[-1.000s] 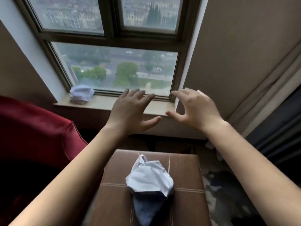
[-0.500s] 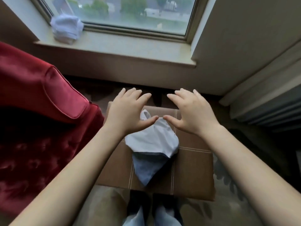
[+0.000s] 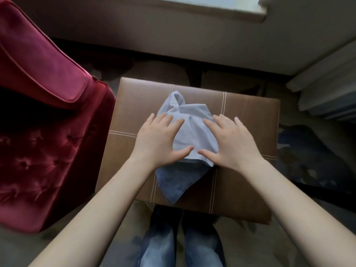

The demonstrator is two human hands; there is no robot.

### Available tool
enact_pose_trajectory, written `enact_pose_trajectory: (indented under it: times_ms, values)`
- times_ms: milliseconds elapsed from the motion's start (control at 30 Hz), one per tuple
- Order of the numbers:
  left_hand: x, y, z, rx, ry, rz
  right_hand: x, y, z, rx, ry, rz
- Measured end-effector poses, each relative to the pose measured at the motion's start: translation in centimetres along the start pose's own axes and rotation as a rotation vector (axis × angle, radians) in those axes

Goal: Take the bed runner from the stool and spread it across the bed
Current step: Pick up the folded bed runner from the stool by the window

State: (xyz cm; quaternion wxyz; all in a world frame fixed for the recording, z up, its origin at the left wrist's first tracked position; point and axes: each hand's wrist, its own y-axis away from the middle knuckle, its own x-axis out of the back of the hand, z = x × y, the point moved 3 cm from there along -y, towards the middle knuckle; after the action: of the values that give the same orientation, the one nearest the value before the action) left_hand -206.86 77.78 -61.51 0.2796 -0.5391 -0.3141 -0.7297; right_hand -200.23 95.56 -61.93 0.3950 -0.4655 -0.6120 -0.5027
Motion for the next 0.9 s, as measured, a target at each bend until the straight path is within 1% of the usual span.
enact_pose_trajectory:
  times_ms: [100,167,267,367,533,700,767,833,900]
  values:
    - [-2.9,0.5,-0.5,0.046,0.002,-0.05,-2.9,-0.7,0.3,-0.002,0.007,-0.101]
    - [-4.8,0.8,-0.6,0.076,0.008,-0.099,-4.8,-1.2,0.5,0.015,0.02,-0.206]
    - [-8.2,1.5,-0.8,0.123,0.0,-0.246,-7.5,-1.8,0.6,0.06,0.067,-0.363]
    - [-11.5,1.9,-1.1,0.136,-0.059,-0.341,-10.1,-2.2,0.5,0.061,0.076,-0.429]
    - [-14.9,1.4,-2.8,0.185,-0.101,-0.312,-13.5,-3.4,0.0,0.047,-0.002,-0.431]
    - [-17.4,0.9,-4.5,0.228,-0.015,-0.251,-16.5,-4.8,-0.5,0.048,-0.059,-0.335]
    - [-18.1,1.1,-4.9,0.221,0.032,-0.192,-17.6,-4.8,-0.4,0.062,-0.109,-0.273]
    - [-18.9,1.4,-5.0,0.189,0.075,-0.096,-18.3,-4.7,-0.1,0.091,-0.162,-0.194]
    - [-19.4,1.8,-5.0,0.173,0.105,-0.037,-18.9,-4.5,0.3,0.111,-0.211,-0.15]
